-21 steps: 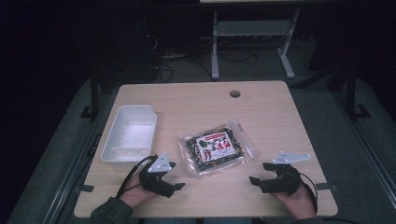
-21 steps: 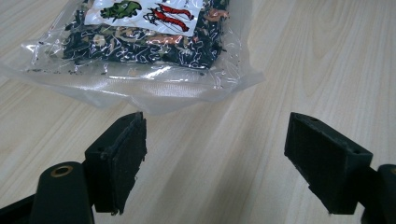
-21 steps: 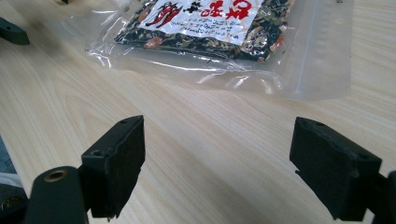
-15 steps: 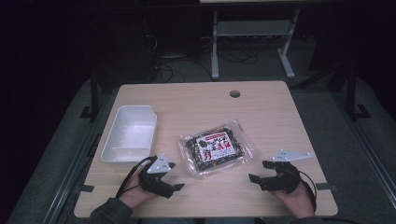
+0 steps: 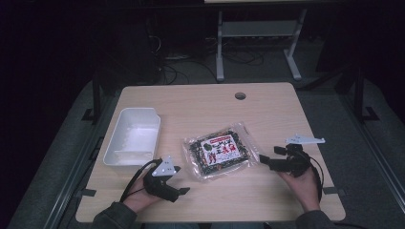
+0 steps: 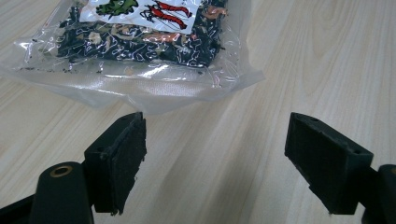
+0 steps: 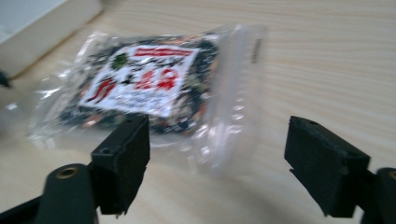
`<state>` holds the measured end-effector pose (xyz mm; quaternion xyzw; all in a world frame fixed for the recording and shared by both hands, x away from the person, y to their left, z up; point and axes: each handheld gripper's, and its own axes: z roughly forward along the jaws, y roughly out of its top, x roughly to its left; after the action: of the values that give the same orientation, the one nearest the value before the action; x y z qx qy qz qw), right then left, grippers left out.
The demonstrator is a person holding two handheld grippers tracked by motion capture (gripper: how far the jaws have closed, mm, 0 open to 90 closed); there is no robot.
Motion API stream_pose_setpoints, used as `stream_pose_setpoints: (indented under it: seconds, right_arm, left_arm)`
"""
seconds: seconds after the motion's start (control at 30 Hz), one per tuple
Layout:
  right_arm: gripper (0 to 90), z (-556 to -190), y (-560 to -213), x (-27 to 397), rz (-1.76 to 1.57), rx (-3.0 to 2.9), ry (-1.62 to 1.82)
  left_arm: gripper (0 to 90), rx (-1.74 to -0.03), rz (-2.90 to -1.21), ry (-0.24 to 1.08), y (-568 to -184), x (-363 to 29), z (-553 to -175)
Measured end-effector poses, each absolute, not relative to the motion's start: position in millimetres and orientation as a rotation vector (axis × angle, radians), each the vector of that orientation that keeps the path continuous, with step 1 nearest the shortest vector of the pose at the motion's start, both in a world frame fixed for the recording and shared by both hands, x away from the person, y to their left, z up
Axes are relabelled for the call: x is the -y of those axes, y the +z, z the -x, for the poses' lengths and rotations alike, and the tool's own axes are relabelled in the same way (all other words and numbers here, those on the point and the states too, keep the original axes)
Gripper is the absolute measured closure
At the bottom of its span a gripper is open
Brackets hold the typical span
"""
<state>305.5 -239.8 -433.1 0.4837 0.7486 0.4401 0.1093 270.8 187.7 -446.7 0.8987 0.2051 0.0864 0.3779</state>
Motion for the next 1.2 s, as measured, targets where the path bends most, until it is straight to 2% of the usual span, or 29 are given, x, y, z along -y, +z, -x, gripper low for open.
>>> stream_pose_setpoints:
  seconds: [0.27, 0.77, 0.87, 0.97, 1.2]
  right_arm:
    - [29.6, -336.4, -443.8, 243.2, -1.57, -2.202, 1.239]
    - [50.0, -330.2, -459.2, 233.9, -1.631, -2.312, 1.146]
    - [50.9, -330.6, -460.2, 234.2, -1.636, -2.315, 1.148]
    - [55.5, -331.5, -461.7, 233.1, -1.646, -2.323, 1.179]
    - [57.7, -333.2, -464.9, 235.1, -1.694, -2.32, 1.162]
  left_arm:
    - [20.2, -0.515, -2.308, 0.219, -447.7, -184.7, -270.2]
    - [20.2, -0.496, -2.304, 0.216, -445.7, -185.8, -268.6]
    - [20.2, -0.496, -2.302, 0.215, -445.7, -185.5, -268.8]
    - [20.2, -0.498, -2.302, 0.215, -446.0, -185.7, -269.5]
    - [20.2, -0.497, -2.304, 0.214, -446.0, -185.2, -269.7]
